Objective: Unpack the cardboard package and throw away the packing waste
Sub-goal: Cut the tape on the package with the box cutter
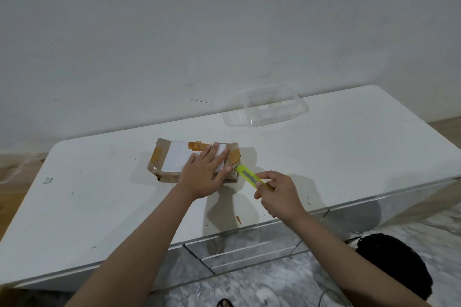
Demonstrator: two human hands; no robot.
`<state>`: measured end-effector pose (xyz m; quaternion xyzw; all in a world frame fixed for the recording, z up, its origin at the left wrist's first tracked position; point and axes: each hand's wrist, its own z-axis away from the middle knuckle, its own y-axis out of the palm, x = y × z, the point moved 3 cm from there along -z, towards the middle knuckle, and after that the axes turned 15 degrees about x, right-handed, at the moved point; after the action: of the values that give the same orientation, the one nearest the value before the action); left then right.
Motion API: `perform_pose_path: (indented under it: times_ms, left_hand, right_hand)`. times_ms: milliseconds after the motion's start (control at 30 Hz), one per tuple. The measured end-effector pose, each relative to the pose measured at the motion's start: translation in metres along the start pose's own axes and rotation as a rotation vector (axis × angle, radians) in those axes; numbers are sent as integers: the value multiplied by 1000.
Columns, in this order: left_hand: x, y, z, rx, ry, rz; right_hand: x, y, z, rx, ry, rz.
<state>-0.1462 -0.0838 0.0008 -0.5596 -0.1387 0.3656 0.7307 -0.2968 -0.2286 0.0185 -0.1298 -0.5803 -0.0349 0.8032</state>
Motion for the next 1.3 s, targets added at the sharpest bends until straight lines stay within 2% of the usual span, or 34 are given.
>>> perform_pose_path:
  times_ms: [133, 267, 500, 767, 967, 1300]
  left_hand:
    - [2, 0, 0, -6, 4, 15]
    - [1, 0, 0, -12, 9, 24]
    - [1, -6, 5, 62, 46, -23]
    - [2, -7, 4, 76, 43, -51]
    - [3, -6, 4, 35, 49, -37]
    - [6, -4, 2, 8, 62, -14]
  right_hand:
    - [-1, -8, 4, -14, 14, -85]
    - [0, -18, 8, -103, -1, -171]
    - [26, -17, 1, -169, -29, -257]
    - [43, -7, -9, -119, -51, -295]
    - [47, -7, -12, -183, -54, -349]
    - [46, 3, -20, -160, -64, -339]
